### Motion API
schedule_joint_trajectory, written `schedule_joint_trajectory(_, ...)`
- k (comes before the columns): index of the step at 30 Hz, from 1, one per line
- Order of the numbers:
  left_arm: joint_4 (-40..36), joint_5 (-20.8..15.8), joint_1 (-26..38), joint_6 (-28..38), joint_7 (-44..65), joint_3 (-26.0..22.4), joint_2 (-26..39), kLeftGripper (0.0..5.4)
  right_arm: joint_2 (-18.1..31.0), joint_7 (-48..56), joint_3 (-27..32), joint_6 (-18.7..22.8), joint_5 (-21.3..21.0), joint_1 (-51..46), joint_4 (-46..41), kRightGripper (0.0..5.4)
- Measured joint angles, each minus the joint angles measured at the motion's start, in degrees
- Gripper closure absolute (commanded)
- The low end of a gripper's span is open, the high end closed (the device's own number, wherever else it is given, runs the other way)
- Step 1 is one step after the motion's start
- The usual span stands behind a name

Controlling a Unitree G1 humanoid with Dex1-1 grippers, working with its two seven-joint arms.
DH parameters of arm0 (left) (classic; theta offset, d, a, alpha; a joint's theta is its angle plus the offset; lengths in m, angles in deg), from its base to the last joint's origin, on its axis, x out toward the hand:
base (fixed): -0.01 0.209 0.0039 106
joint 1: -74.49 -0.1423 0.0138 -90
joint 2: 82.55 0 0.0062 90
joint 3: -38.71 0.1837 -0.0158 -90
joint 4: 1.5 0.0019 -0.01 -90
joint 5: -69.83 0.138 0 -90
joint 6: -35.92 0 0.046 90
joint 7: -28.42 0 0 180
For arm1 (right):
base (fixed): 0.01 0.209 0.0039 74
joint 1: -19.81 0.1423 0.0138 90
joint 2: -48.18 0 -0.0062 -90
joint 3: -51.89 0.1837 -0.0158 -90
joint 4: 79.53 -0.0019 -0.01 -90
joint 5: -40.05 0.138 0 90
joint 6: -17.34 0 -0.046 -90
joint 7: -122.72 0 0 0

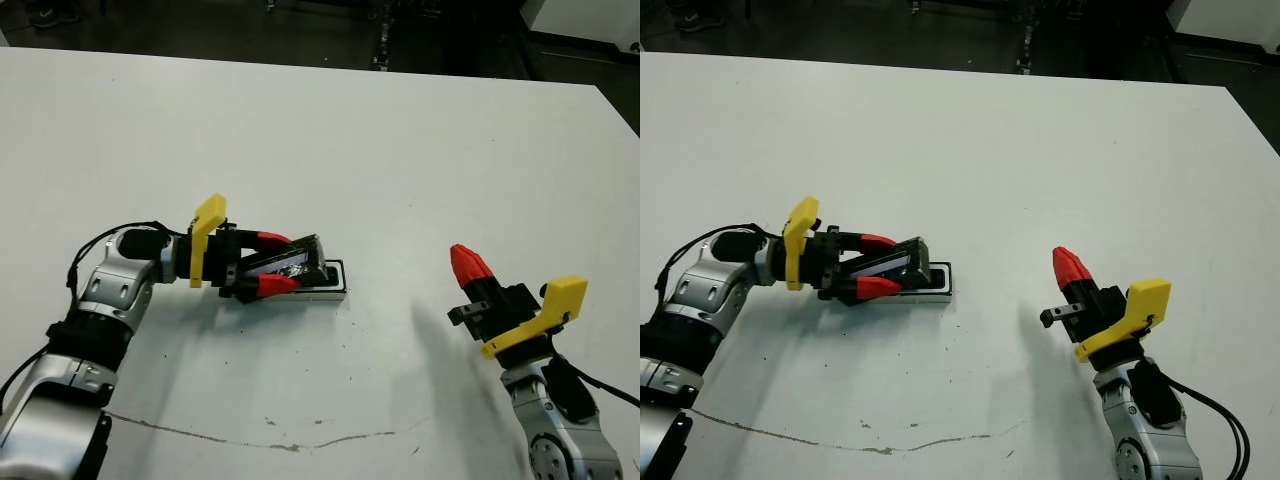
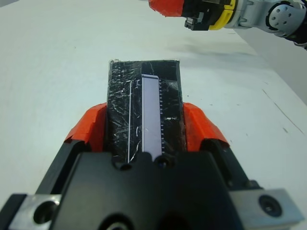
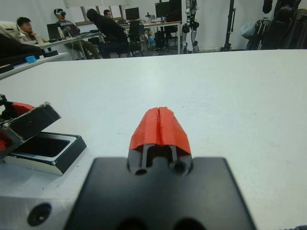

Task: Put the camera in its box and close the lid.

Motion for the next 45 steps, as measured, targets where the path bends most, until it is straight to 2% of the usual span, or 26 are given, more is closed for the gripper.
schedule_joint_trajectory(14, 5.6, 2.4, 3.6, 3.8, 0.5, 2.9, -2.3, 2.24, 0.0, 0.0, 0.0, 0.0, 0.2, -0.5, -0.1, 5.40)
schedule_joint_trajectory(27, 6.8, 3.3, 4.4, 5.1, 0.6, 3.5, -2.6, 2.24, 0.0, 0.0, 0.0, 0.0, 0.7, -0.7, -0.1, 5.40)
schedule_joint_trajectory(32, 2.5, 6.0, 2.1, 5.5, -5.3, 3.7, -3.0, 2.24, 0.0, 0.0, -0.1, 0.0, 0.7, -0.8, -0.1, 5.40)
schedule_joint_trajectory(36, -3.1, 9.4, 0.3, 0.8, -10.3, 4.6, -2.9, 2.24, 0.0, 0.0, -0.1, 0.0, 0.6, -0.9, -0.4, 5.40)
schedule_joint_trajectory(40, -6.7, 10.7, -0.5, -2.7, -12.3, 5.1, -2.6, 2.24, 0.0, 0.0, -0.1, 0.0, 0.7, -0.9, -0.4, 5.40)
schedule_joint_trajectory(45, -8.4, 11.6, -0.7, -4.0, -13.1, 5.7, -2.3, 2.24, 0.0, 0.0, -0.1, 0.0, 0.7, -0.9, -0.4, 5.40)
